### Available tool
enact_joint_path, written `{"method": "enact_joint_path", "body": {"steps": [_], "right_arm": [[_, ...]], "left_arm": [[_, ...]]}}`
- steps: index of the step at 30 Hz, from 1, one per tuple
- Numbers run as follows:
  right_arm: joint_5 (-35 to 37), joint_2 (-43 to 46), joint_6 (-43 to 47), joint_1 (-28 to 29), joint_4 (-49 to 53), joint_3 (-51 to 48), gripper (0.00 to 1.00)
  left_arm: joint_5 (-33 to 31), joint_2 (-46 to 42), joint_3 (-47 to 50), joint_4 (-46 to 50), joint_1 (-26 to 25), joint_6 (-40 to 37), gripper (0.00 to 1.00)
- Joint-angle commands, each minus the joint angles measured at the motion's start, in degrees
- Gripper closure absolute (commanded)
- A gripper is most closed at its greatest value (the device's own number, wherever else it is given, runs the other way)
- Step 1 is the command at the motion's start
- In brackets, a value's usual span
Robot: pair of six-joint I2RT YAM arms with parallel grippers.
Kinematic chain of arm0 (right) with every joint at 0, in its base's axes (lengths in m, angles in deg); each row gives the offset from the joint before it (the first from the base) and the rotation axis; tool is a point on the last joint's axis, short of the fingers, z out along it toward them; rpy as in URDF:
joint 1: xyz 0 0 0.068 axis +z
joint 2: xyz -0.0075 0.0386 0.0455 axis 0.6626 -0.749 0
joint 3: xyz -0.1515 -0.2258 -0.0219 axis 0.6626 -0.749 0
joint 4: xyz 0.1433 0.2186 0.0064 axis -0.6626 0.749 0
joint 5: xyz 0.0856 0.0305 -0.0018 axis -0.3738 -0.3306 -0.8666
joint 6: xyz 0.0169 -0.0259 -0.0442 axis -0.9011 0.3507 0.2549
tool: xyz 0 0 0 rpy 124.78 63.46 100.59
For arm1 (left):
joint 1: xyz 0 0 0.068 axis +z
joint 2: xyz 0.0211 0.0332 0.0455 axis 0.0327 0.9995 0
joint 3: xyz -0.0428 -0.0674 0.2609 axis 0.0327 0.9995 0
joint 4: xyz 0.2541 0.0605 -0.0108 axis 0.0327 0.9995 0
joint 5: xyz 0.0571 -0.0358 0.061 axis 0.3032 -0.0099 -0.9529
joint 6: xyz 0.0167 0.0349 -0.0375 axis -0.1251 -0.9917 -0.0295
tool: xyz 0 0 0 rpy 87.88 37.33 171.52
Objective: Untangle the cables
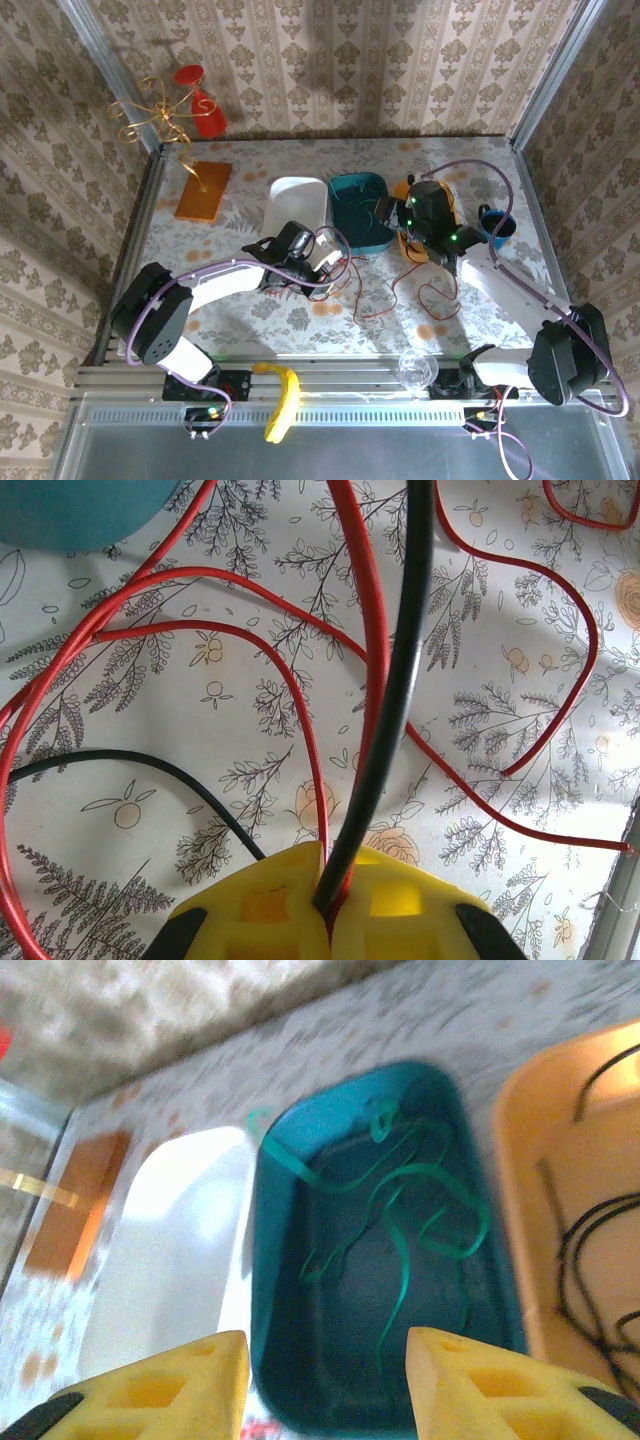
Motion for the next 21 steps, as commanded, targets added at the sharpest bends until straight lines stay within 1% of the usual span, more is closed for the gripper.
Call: {"method": "enact_joint_path", "body": {"steps": [1, 3, 4, 7, 8, 9, 13, 16, 18, 21], "right_arm": [[-17.3, -0.4, 6.8, 1.0, 9.2, -2.6, 0.53], [-20.9, -0.6, 7.5, 1.5, 10.0, -3.5, 0.53], [-22.1, -0.7, 7.7, 1.6, 9.9, -3.9, 0.53], [-21.5, -0.8, 7.6, 1.6, 10.4, -4.5, 0.53], [-21.2, -0.7, 7.5, 1.6, 10.4, -4.6, 0.53], [-20.6, -0.5, 7.5, 1.6, 10.4, -4.7, 0.53], [-18.4, -0.1, 7.0, 1.5, 10.2, -5.2, 0.53], [-17.6, -0.3, 6.9, 1.4, 10.2, -5.2, 0.53], [-16.8, -0.5, 6.6, 1.3, 10.4, -5.2, 0.54], [-15.7, 0.0, 5.9, 0.7, 9.8, -5.8, 0.54]], "left_arm": [[0.8, -1.5, 0.2, -0.2, 0.2, -0.5, 1.00], [0.8, -1.4, 0.0, 0.0, 0.2, -0.6, 1.00], [0.8, -1.2, -0.2, 0.3, 0.2, -0.6, 0.93], [0.6, -1.2, -0.3, 0.5, 0.2, -0.6, 0.48], [0.3, -1.3, -0.4, 0.7, 0.1, -0.6, 0.42], [0.0, -1.5, -0.5, 0.8, 0.1, -0.7, 0.39], [-1.8, -2.0, -1.2, 2.8, 0.1, -1.7, 0.38], [-2.5, -1.9, -2.4, 5.2, -0.3, -3.6, 0.33], [-3.1, -1.4, -3.2, 7.0, -0.8, -5.2, 0.33], [-6.0, -0.1, -4.0, 8.2, -2.0, -6.4, 0.34]]}}
